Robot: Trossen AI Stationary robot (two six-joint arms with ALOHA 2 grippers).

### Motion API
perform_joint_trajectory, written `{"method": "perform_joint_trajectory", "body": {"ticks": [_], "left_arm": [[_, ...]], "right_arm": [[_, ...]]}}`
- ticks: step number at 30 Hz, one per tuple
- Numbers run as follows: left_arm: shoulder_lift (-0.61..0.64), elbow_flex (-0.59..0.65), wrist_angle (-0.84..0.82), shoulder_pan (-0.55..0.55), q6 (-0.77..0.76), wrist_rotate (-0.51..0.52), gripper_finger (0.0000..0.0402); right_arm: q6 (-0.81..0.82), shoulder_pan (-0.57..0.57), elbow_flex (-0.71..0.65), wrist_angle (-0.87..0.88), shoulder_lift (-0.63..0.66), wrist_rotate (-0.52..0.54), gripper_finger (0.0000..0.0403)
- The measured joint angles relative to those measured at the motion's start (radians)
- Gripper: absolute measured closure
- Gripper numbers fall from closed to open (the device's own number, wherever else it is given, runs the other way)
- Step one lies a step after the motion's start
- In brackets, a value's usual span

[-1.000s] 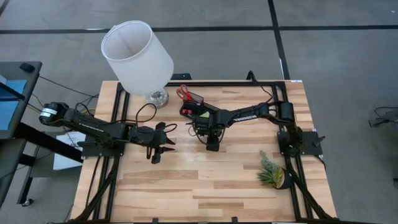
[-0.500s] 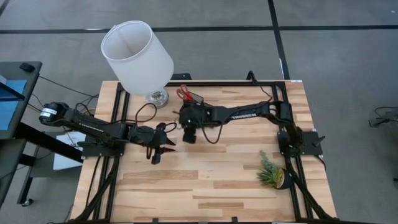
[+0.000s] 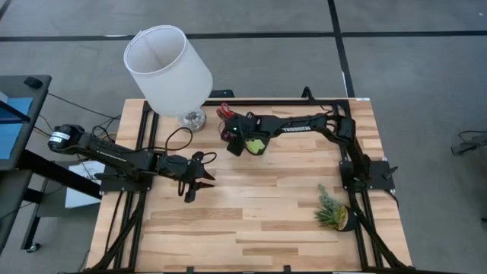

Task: Pick and place office supplies into organizer
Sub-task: Put the black binder clip into the black desk organizer, then return to Home Position

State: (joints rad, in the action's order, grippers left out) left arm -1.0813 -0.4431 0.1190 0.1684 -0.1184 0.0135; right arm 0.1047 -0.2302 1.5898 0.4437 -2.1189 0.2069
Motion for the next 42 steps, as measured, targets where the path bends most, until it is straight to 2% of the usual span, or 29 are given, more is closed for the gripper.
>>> {"method": "perform_joint_trajectory", "body": {"ticks": [6,11,19,23,26,31,34,36,39,42], "left_arm": [[0.0,0.0,0.0,0.0,0.001,0.0,0.029],[0.0,0.0,0.0,0.0,0.002,0.0,0.029],[0.015,0.0,0.008,0.01,0.027,-0.009,0.029],[0.092,-0.002,-0.009,0.019,0.029,-0.01,0.029],[0.209,-0.053,-0.155,0.021,0.029,-0.01,0.029],[0.439,-0.21,-0.509,0.023,0.028,-0.007,0.029],[0.574,-0.255,-0.617,0.024,0.042,-0.035,0.029],[0.674,-0.258,-0.687,0.027,0.083,-0.089,0.029],[0.832,-0.251,-0.81,0.03,0.103,-0.172,0.029],[1.001,-0.197,-0.795,0.03,0.091,-0.193,0.029]], "right_arm": [[-0.037,0.005,0.0,-0.011,0.001,0.0,0.0196],[-0.05,0.027,0.005,0.032,0.009,0.001,0.0192],[-0.032,0.11,0.203,0.457,0.046,0.003,0.0205],[-0.08,0.167,0.285,0.536,0.109,0.003,0.021],[-0.088,0.199,0.327,0.61,0.178,0.011,0.0213],[-0.023,0.233,0.336,0.792,0.365,0.112,0.0214],[0.029,0.26,0.241,0.799,0.515,0.17,0.0214],[0.031,0.292,0.117,0.75,0.626,0.198,0.0216],[0.053,0.345,-0.15,0.589,0.826,0.217,0.0221],[0.037,0.39,-0.479,0.308,1.035,0.211,0.0228]]}}
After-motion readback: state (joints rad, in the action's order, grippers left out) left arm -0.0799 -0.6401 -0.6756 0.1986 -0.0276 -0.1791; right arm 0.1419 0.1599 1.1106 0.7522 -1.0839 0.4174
